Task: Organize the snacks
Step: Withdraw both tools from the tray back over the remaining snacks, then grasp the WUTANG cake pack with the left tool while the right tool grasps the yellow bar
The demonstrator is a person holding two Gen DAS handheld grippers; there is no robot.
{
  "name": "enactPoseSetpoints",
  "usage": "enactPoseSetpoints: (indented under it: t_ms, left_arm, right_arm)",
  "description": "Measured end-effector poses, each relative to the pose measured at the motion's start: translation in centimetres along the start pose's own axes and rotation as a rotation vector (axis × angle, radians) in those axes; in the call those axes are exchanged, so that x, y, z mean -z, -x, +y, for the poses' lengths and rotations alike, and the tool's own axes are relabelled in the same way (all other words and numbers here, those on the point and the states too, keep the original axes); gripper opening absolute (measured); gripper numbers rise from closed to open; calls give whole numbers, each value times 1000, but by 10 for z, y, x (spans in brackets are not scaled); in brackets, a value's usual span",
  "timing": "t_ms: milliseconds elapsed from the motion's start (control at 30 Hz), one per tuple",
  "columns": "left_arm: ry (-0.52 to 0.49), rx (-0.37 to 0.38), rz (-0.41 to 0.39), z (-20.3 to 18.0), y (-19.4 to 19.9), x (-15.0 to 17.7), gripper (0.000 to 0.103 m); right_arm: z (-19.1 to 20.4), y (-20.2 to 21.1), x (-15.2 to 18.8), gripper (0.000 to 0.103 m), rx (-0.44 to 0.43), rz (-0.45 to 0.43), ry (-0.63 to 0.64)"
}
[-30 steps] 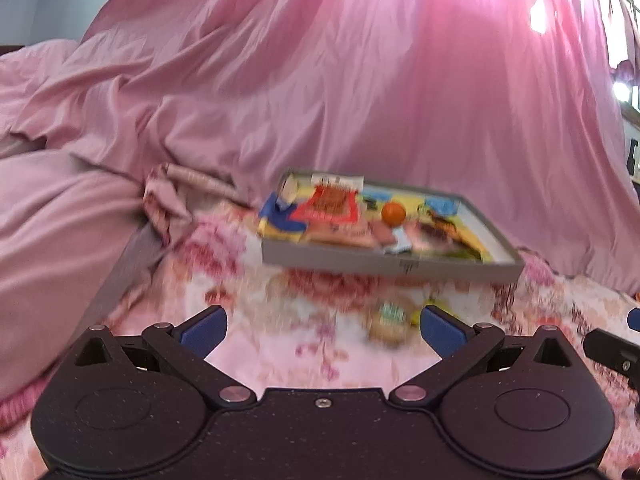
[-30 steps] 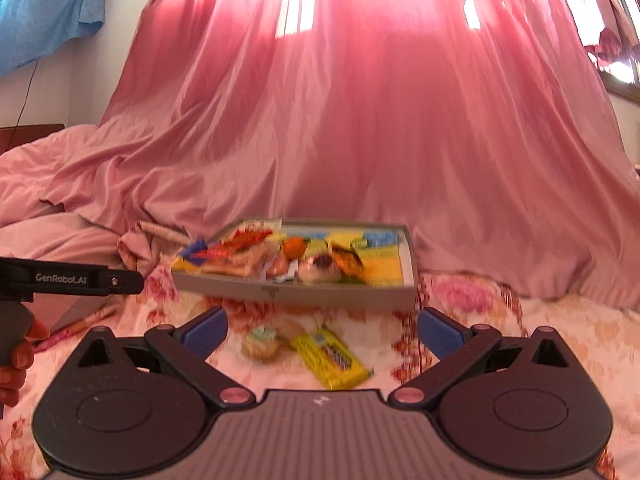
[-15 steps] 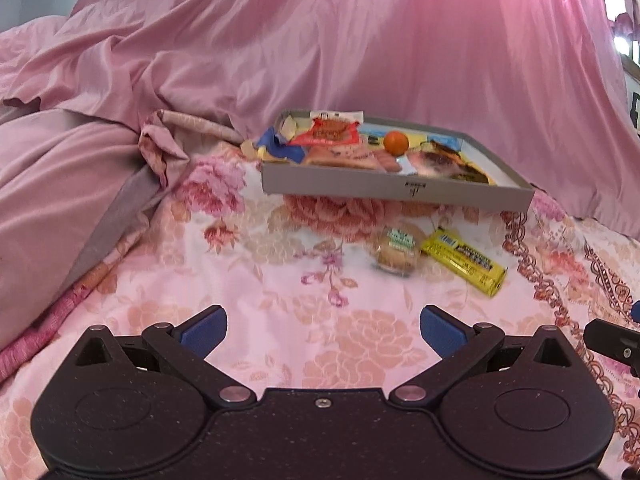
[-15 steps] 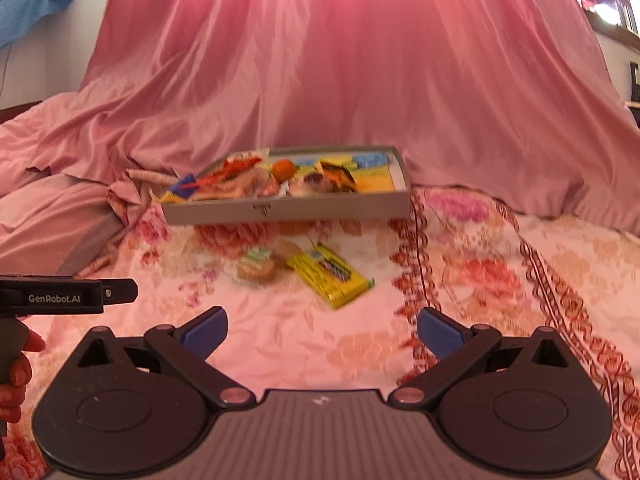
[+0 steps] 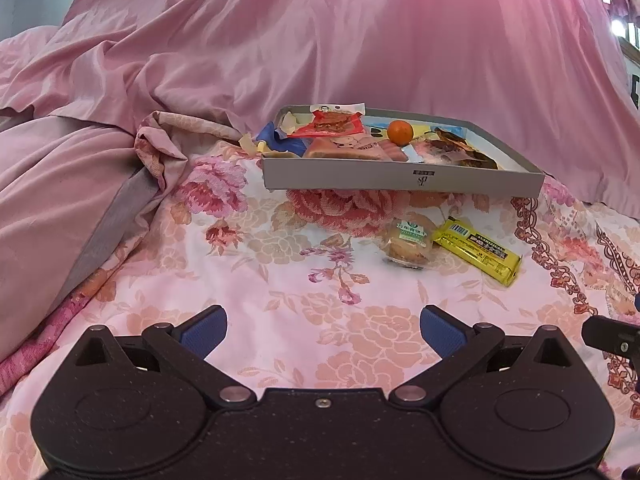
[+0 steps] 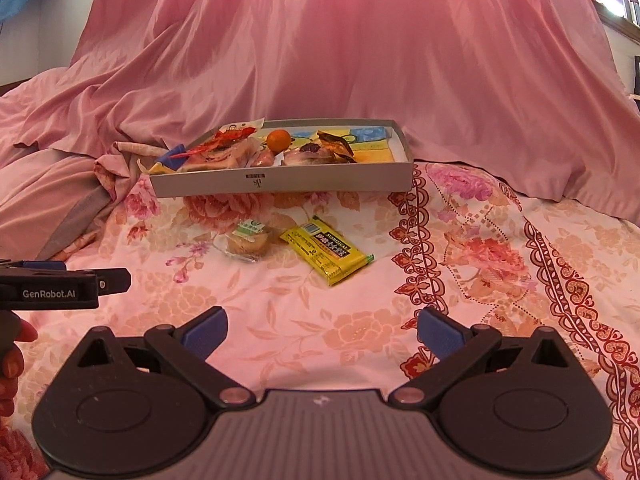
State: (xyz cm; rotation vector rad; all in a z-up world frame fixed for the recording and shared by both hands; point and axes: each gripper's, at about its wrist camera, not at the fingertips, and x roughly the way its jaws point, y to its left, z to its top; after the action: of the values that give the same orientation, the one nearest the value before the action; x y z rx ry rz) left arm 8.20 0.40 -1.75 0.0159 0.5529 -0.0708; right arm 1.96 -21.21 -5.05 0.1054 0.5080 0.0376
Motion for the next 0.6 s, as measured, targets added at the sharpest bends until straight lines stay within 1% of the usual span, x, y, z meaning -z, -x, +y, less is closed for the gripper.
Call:
enactPoseSetpoints:
  t_ms: [400,600]
  left_arm:
    - [-16,12,34,3,-17,1,102]
    - [-10,37,20,6,-24,-5,102]
  right_arm:
    - [-2,-20,-3,103,20,29,-10]
    - [-5,-30,-3,103,31,46,-10]
